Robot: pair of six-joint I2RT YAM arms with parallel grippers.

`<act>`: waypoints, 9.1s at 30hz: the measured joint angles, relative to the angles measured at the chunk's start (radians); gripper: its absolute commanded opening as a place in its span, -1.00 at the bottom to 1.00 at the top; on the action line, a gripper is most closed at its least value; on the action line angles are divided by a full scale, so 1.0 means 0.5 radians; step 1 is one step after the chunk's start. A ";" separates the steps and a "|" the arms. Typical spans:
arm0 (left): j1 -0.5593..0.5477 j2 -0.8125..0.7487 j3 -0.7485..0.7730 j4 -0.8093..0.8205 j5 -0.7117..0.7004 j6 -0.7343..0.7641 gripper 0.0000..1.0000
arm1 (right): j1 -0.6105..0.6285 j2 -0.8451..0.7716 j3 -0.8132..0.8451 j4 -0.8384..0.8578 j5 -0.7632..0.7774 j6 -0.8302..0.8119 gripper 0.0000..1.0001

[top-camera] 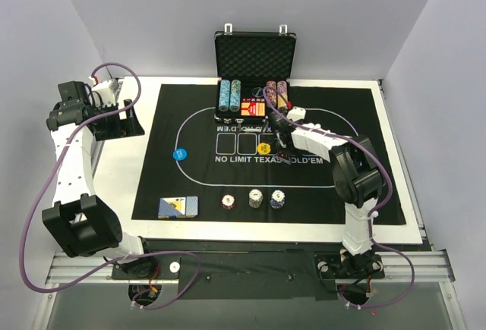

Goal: Distribute texas hold em gaming equipment

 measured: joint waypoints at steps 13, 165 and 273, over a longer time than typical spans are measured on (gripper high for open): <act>0.000 -0.002 0.000 -0.007 0.000 0.014 0.91 | 0.042 -0.418 -0.634 0.050 0.079 0.334 -0.08; 0.029 -0.043 0.002 -0.075 0.034 0.161 0.91 | -0.800 0.472 0.805 -0.504 -0.473 -0.092 -0.11; 0.030 -0.222 -0.349 -0.011 -0.055 0.060 0.91 | 1.142 0.118 0.329 -0.550 -0.751 -0.491 -0.34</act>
